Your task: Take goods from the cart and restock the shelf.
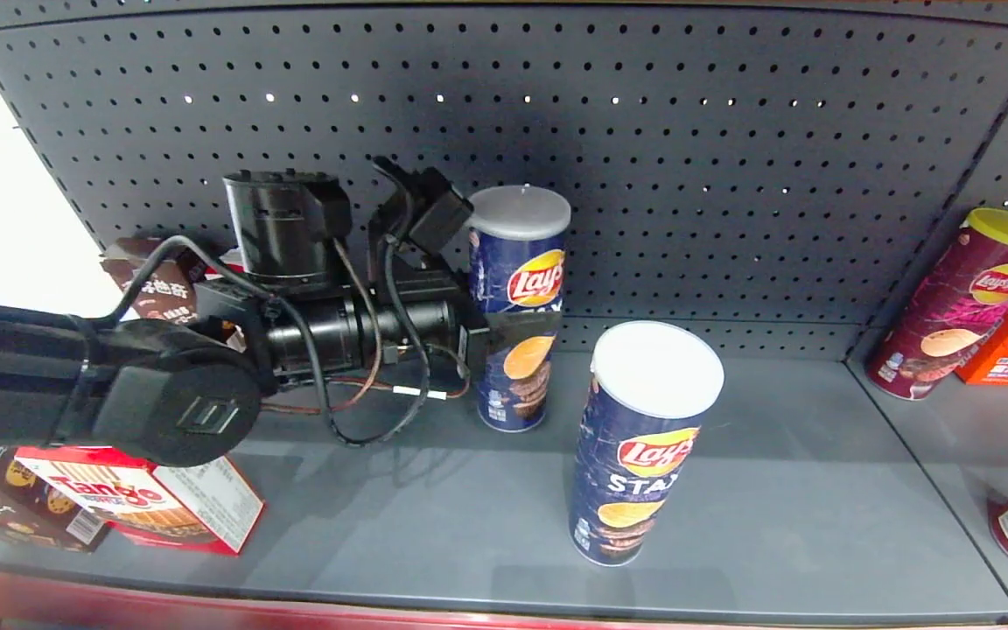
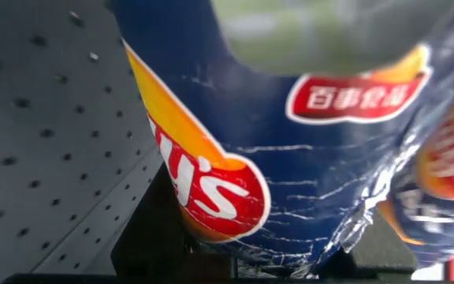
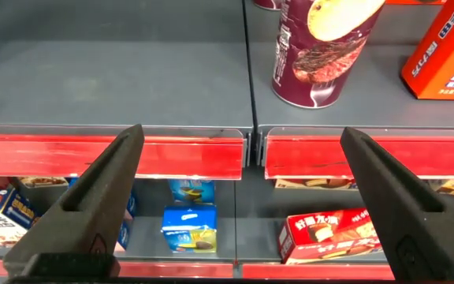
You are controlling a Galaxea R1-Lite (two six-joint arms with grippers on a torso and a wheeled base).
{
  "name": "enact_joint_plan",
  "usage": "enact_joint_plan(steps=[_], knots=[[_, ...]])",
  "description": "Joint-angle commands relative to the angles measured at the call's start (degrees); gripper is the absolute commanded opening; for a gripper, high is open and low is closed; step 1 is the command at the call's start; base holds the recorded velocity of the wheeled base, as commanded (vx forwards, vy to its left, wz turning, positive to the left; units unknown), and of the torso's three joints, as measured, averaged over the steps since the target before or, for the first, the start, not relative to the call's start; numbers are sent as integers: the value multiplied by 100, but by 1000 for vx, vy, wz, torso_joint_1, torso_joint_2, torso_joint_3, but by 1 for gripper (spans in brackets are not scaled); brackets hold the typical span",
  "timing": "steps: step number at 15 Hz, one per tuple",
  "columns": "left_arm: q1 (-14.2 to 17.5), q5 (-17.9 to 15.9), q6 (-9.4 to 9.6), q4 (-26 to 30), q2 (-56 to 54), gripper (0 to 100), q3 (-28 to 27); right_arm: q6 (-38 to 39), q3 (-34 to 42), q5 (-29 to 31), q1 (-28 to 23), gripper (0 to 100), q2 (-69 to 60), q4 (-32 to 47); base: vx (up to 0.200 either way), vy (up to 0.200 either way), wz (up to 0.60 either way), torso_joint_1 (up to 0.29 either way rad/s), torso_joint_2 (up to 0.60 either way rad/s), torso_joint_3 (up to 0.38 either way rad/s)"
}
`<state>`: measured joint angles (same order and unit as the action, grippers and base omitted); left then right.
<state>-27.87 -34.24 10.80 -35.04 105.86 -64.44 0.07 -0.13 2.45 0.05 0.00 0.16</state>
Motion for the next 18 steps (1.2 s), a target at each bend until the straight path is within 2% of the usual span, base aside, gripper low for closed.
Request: enact_joint_plan(steps=[1, 6, 18], knots=[[-26, -3, 54, -12, 523, 0, -130, -7, -4, 1, -5, 100, 0, 2, 0, 0, 0, 0, 0, 0], [-114, 5, 19, -21, 1015, 0, -869, -7, -4, 1, -5, 100, 0, 2, 0, 0, 0, 0, 0, 0], [-281, 49, -34, -56, 1507, 0, -1493, 1, -4, 1, -5, 100, 0, 2, 0, 0, 0, 0, 0, 0]])
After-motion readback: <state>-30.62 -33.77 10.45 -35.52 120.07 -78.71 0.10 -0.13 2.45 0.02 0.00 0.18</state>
